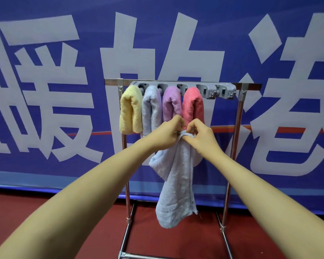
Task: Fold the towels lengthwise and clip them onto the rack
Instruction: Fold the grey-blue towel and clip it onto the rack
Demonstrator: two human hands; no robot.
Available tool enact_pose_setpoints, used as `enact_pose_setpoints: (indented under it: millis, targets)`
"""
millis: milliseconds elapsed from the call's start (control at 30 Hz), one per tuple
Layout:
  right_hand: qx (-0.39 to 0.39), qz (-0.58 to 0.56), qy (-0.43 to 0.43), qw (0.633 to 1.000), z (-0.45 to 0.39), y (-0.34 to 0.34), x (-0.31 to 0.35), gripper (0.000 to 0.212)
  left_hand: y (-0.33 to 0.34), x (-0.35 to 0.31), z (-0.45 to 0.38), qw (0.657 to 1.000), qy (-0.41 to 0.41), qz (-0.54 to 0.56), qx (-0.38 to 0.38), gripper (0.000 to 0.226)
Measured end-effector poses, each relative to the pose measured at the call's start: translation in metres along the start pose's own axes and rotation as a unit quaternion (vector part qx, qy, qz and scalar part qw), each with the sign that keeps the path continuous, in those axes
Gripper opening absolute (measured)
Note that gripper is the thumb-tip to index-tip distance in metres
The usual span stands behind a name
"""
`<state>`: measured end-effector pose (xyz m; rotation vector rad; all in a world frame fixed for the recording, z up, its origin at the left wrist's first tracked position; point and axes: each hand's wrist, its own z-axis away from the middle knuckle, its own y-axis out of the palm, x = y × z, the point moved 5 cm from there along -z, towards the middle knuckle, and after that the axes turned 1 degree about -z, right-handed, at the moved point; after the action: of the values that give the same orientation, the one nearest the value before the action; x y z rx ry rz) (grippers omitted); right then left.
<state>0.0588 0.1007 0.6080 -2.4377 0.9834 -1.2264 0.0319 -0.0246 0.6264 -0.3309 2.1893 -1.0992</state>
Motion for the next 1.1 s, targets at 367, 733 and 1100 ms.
enact_pose_setpoints:
  millis: [367,733,1100]
  targets:
    - [-0.016,0.055,-0.079,0.995,-0.001,0.002,0.004,0.009,-0.004,0.005,0.005,0.996,0.036,0.026,-0.079,0.018]
    - [-0.11,-0.08,0.023,0.99,-0.017,-0.031,-0.005,0.007,0.017,0.04,0.028,0.99,-0.033,-0.128,0.043,0.038]
    - [-0.061,-0.057,0.069,0.994,-0.012,-0.037,-0.036,0.009,-0.028,0.059,0.016,0.989,-0.056,-0.136,-0.019,0.033]
